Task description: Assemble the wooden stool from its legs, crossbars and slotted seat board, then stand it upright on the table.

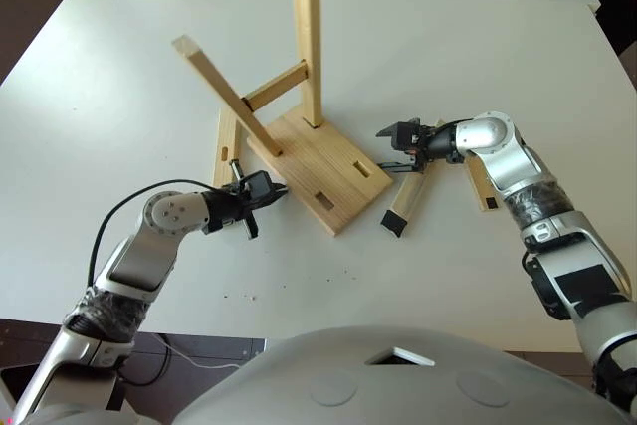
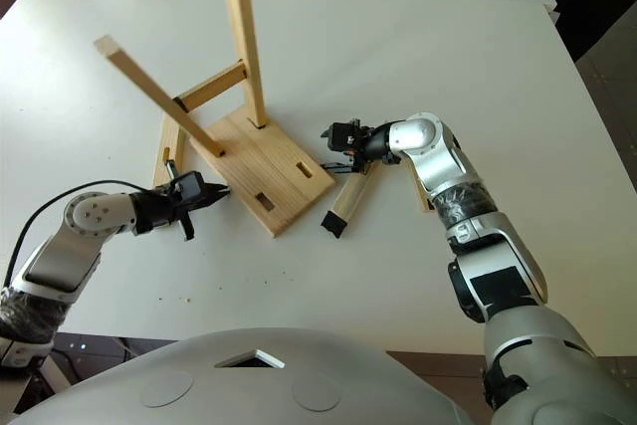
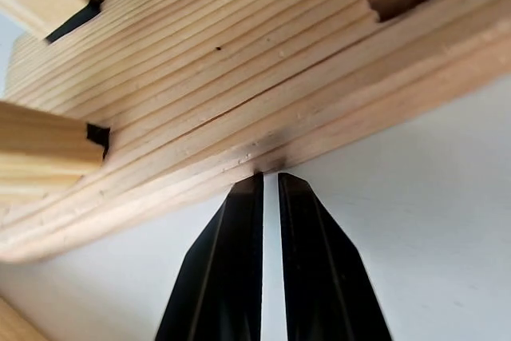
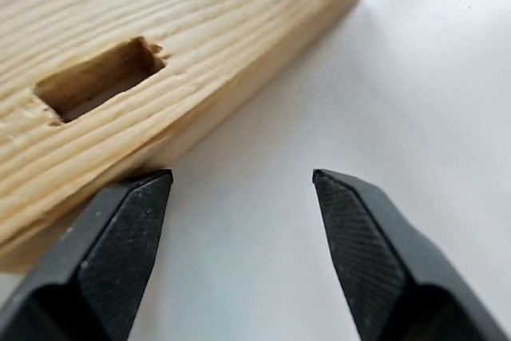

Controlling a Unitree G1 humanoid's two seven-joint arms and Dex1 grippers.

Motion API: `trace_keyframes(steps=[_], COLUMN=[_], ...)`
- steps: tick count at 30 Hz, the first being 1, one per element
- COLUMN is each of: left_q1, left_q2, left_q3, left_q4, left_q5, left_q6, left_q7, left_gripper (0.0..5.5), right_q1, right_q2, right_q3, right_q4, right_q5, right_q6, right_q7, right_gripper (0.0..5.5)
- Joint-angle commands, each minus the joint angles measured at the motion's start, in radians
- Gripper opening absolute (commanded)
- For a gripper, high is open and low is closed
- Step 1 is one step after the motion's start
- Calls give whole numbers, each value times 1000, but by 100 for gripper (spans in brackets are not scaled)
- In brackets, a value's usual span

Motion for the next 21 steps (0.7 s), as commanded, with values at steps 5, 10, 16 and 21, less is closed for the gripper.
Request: trace_keyframes(steps=[5, 10, 16, 21], left_q1=[-52, -53, -10, 26], left_q2=[-52, -71, -118, -123], left_q3=[-33, -32, -51, -23], left_q4=[70, 69, 5, -35], left_q5=[29, 17, 2, -6], left_q6=[-23, -29, 6, 34], left_q7=[3, -8, 11, 42], left_gripper=[37, 37, 37, 37], right_q1=[65, 107, 163, 135], right_q2=[24, 31, 9, 13], right_q3=[39, 44, 71, 37], right_q4=[-187, -262, -347, -320], right_q5=[52, 77, 84, 86], right_q6=[142, 204, 247, 262], right_q7=[71, 81, 102, 58], right_gripper=[327, 327, 327, 327])
